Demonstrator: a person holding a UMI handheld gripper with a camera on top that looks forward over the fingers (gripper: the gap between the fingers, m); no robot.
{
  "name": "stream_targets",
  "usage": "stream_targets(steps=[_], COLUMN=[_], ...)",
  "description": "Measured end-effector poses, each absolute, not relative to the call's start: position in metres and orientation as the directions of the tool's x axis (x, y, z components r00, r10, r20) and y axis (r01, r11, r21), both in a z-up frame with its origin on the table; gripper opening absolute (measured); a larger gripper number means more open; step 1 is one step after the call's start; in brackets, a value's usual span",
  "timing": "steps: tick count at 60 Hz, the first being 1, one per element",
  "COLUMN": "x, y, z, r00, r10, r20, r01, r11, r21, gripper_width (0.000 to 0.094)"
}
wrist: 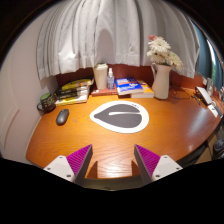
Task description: Arrange mouse
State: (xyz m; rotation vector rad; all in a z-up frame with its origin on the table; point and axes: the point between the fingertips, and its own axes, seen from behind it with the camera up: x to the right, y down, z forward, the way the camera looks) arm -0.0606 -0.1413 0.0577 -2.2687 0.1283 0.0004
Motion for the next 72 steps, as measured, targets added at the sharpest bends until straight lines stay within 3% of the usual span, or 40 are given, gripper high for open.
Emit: stream_targets(steps=[16,34,46,54,63,72], x=[-0.219,-0.285,-0.286,-0.283,-0.282,-0.282], y=[-0.069,0.055,0.086,0.089,0.088,0.090], z=[-0.003,-0.014,-0.017,-0.018,-0.019,-0.003], r00=[0.992,0.995,0.998,0.999,0.999,0.991], r10=[0.077,0.078,0.057,0.014,0.035,0.119], r20=[-0.098,-0.056,-0.019,-0.029,-0.035,-0.054], r01=[-0.010,0.019,0.031,-0.008,0.007,0.065], r11=[-0.733,-0.732,-0.758,-0.766,-0.800,-0.805], r21=[-0.681,-0.681,-0.652,-0.642,-0.601,-0.589], gripper_width=[0.0846,0.0837,0.0679,0.0436,0.0344,0.0337])
